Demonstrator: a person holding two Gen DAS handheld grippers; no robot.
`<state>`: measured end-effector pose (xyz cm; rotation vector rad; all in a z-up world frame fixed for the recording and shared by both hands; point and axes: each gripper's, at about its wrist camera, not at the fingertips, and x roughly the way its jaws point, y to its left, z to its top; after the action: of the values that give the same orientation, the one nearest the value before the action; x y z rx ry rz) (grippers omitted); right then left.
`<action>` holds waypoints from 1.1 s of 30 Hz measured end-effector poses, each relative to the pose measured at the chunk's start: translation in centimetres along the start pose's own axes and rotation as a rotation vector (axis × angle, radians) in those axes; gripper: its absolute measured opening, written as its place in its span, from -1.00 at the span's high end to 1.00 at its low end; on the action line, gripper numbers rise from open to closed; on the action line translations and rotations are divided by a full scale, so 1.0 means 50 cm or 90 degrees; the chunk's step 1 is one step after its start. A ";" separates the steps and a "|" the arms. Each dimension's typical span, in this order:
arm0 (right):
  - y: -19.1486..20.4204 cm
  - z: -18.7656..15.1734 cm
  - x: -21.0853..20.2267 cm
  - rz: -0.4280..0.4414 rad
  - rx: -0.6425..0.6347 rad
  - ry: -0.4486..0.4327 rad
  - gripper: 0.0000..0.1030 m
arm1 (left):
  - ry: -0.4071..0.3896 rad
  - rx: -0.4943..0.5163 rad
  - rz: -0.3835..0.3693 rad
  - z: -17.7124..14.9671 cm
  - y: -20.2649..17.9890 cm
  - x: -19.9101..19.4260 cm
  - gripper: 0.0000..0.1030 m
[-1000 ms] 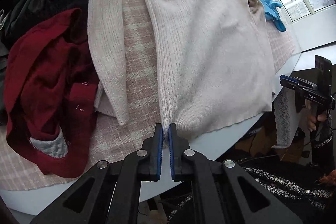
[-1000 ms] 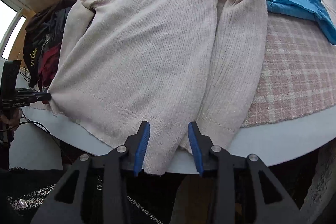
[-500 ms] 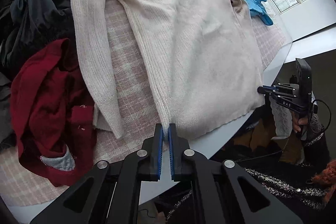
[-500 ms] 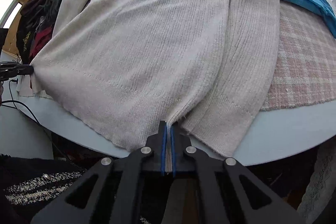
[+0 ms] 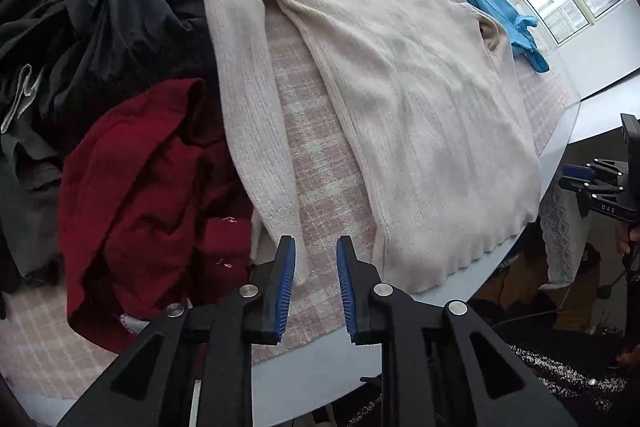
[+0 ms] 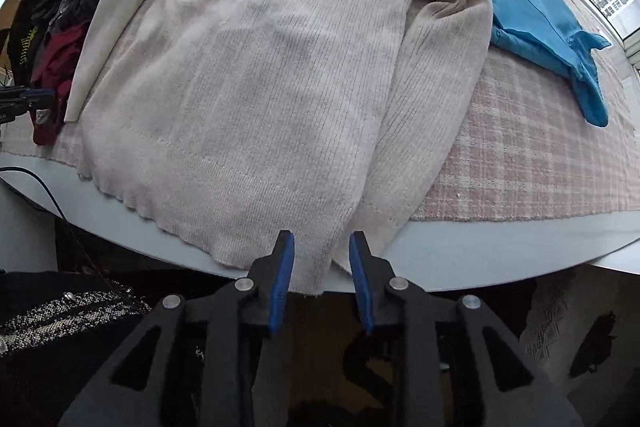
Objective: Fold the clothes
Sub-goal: 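Grasp a cardigan sleeve with the left gripper and lift it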
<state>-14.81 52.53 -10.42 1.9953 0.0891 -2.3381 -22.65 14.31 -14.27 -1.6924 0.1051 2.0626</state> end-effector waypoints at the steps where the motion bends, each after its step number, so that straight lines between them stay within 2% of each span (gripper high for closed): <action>1: -0.003 0.017 -0.015 0.007 0.006 -0.013 0.24 | -0.019 -0.014 0.015 0.016 0.019 -0.004 0.57; 5: 0.006 0.098 -0.064 0.018 0.006 -0.062 0.22 | -0.021 -0.014 0.020 0.081 0.036 0.038 0.51; 8: 0.045 0.166 -0.085 -0.006 -0.046 -0.100 0.22 | -0.008 -0.002 0.034 0.119 0.032 0.081 0.42; 9: 0.061 0.191 -0.087 0.000 -0.062 -0.114 0.22 | -0.005 0.000 0.044 0.129 0.032 0.096 0.34; 11: 0.084 0.239 -0.092 0.015 -0.098 -0.143 0.22 | 0.003 -0.013 0.055 0.143 0.045 0.117 0.34; 12: 0.093 0.263 -0.094 0.024 -0.116 -0.157 0.22 | 0.007 -0.026 0.046 0.148 0.054 0.122 0.72; 13: 0.100 0.290 -0.090 0.031 -0.131 -0.163 0.23 | 0.007 -0.040 0.029 0.155 0.063 0.120 0.95; 15: 0.117 0.347 -0.080 0.055 -0.160 -0.173 0.29 | -0.021 -0.047 0.037 0.177 0.080 0.076 0.94; 16: 0.126 0.377 -0.073 0.070 -0.173 -0.176 0.48 | -0.044 -0.038 0.054 0.191 0.088 0.041 0.94; 18: 0.153 0.443 -0.044 0.078 -0.196 -0.176 0.64 | -0.104 -0.037 0.102 0.229 0.119 -0.054 0.94; 22: 0.208 0.575 0.016 0.093 -0.240 -0.174 0.64 | -0.175 -0.060 0.197 0.301 0.189 -0.216 0.94; 24: 0.239 0.648 0.068 0.100 -0.251 -0.162 0.64 | -0.195 -0.057 0.224 0.323 0.205 -0.270 0.94; 28: 0.296 0.779 0.165 0.107 -0.283 -0.129 0.63 | -0.174 -0.053 0.240 0.344 0.228 -0.284 0.94; 32: 0.328 0.892 0.223 0.116 -0.299 -0.111 0.62 | -0.145 -0.053 0.250 0.356 0.250 -0.282 0.94; 33: 0.336 0.920 0.237 0.117 -0.303 -0.107 0.52 | -0.132 -0.055 0.250 0.347 0.253 -0.270 0.94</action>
<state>-60.43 31.63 -14.89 1.5116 0.3945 -2.1084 -41.66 4.97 -0.31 -1.5928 0.3059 2.5519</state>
